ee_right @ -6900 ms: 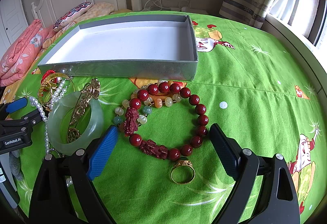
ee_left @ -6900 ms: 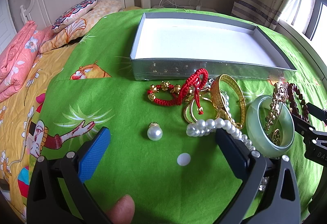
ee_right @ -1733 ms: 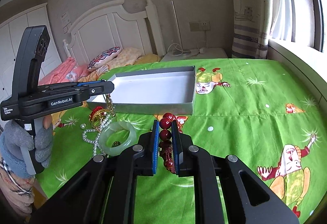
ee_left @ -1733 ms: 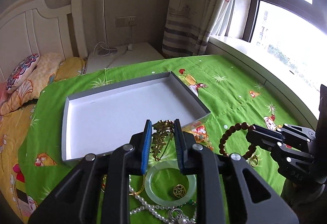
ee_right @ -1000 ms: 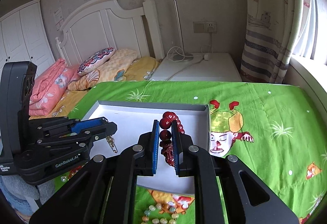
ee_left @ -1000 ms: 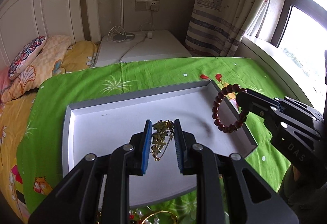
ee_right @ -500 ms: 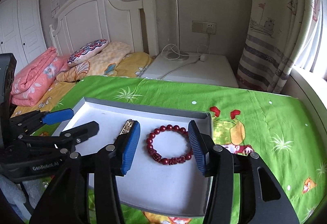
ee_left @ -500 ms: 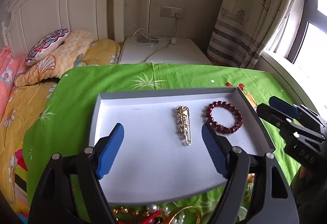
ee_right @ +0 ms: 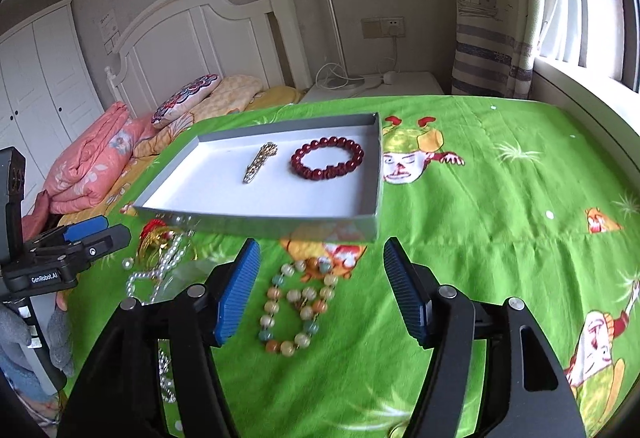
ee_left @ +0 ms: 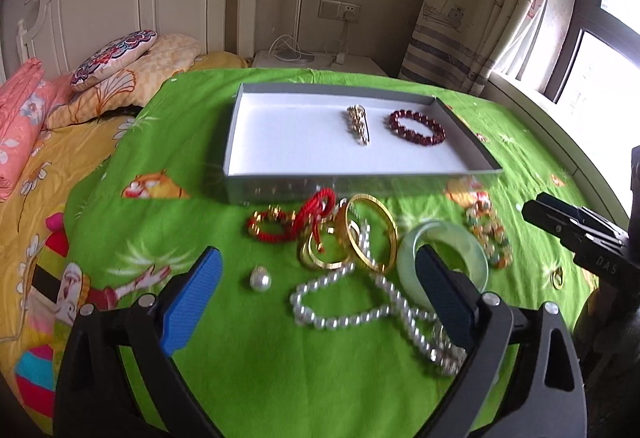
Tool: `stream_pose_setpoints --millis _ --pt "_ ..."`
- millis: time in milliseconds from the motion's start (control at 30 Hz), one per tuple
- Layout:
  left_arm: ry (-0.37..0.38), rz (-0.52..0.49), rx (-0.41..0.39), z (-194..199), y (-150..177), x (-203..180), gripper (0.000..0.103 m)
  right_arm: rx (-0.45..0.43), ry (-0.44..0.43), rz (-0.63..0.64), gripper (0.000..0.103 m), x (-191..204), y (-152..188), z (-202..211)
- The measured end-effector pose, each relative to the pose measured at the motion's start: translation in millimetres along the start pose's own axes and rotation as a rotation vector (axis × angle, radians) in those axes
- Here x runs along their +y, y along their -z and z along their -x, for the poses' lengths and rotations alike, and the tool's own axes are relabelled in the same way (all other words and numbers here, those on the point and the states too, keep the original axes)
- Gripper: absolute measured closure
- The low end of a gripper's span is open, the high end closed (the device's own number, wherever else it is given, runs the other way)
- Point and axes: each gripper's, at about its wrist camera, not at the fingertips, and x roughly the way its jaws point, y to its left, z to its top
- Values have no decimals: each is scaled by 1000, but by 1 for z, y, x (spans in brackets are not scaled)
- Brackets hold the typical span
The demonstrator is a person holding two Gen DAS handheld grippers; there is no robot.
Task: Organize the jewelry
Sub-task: 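Withdraw both open grippers from the tray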
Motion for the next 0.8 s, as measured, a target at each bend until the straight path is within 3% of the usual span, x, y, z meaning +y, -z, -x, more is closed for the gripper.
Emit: stream_pose_setpoints --millis 133,267,433,633,700,800 --pt "9 10 12 13 27 8 7 22 -3 8 40 7 20 3" --pt "43 30 22 13 46 19 7 -12 -5 30 40 13 25 10" --pt "130 116 41 6 42 34 7 2 -24 0 40 7 23 7" --pt "138 122 44 5 40 35 7 -3 14 33 40 16 24 8" --pt "140 123 47 4 39 34 7 -34 13 36 31 23 24 16" --pt "151 125 44 5 39 33 7 -205 -43 12 4 32 24 42"
